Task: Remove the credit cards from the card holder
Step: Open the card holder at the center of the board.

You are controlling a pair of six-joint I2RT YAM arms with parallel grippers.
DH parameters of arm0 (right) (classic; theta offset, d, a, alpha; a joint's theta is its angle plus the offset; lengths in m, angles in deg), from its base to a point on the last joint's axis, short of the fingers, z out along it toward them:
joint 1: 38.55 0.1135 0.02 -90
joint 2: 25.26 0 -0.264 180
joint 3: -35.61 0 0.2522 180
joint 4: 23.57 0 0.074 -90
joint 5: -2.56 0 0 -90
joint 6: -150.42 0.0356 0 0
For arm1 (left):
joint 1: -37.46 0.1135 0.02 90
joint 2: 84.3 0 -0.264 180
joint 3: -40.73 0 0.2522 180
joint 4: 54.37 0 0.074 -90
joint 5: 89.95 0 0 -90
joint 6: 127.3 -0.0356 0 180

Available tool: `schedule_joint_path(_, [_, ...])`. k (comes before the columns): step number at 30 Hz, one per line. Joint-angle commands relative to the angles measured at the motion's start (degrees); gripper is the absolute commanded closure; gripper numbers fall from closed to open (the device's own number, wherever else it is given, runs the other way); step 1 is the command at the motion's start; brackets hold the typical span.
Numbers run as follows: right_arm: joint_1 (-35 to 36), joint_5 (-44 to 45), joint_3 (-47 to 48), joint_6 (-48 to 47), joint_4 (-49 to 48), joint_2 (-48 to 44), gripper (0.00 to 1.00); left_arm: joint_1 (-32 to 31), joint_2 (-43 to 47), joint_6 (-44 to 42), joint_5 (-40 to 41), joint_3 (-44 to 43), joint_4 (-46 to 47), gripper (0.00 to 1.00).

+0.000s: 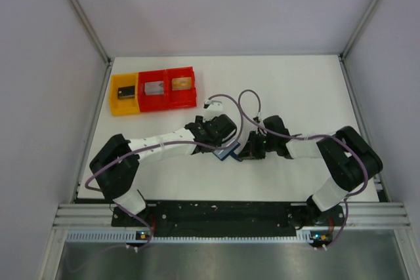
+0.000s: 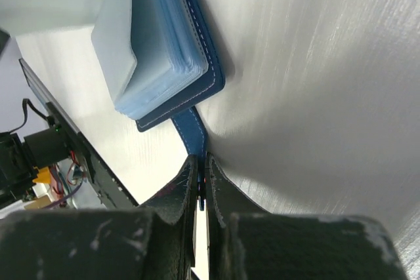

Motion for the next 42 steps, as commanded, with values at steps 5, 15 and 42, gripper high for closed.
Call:
schedule_joint_path(5, [-0.7,-0.9,2.7,-4.5,5.2,-0.1,1.00,6.9,-2.8,-5.5,-1.8,-2.6,4.4,0.40])
schedule_joint_path(15, [-1.2,1.6,7.8,-8.8,12.1,-0.2,1.00,11.3,-5.5,-3.2,-9.9,2.1,5.9,0.60])
schedule_joint_path(42, [-1.2,9.8,18.5,-14.5,24.1,-8.4,0.51,9.1,11.5,14.1,-30.1,27.9,18.8,0.61])
